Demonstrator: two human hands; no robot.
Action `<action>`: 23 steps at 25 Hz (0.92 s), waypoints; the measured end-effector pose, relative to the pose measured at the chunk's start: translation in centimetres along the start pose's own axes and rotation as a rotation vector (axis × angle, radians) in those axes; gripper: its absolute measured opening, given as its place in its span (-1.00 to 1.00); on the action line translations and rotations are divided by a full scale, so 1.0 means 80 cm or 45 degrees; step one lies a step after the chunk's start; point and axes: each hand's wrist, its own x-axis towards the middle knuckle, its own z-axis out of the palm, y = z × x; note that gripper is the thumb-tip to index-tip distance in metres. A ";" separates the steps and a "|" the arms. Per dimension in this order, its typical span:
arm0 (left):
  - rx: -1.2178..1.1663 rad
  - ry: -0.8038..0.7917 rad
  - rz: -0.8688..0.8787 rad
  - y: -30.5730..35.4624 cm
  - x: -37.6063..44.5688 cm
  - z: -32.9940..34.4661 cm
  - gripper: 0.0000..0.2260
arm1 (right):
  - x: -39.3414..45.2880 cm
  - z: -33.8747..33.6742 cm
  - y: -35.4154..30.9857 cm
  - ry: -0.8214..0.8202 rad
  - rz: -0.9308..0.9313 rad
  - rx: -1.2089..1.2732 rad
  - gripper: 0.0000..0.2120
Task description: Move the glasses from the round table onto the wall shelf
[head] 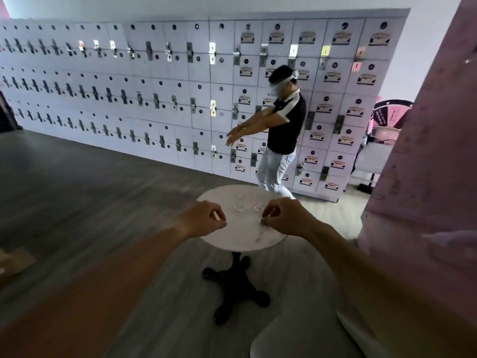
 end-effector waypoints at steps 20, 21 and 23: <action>0.060 -0.145 0.081 -0.082 0.439 0.062 -0.91 | 0.367 0.033 0.200 -0.041 0.266 0.086 -0.93; 0.072 -0.177 0.068 -0.091 0.454 0.073 -0.94 | 0.377 0.041 0.210 -0.049 0.297 0.087 -0.91; 0.115 -0.223 0.060 -0.110 0.485 0.097 -0.91 | 0.394 0.061 0.232 -0.055 0.363 0.093 -0.90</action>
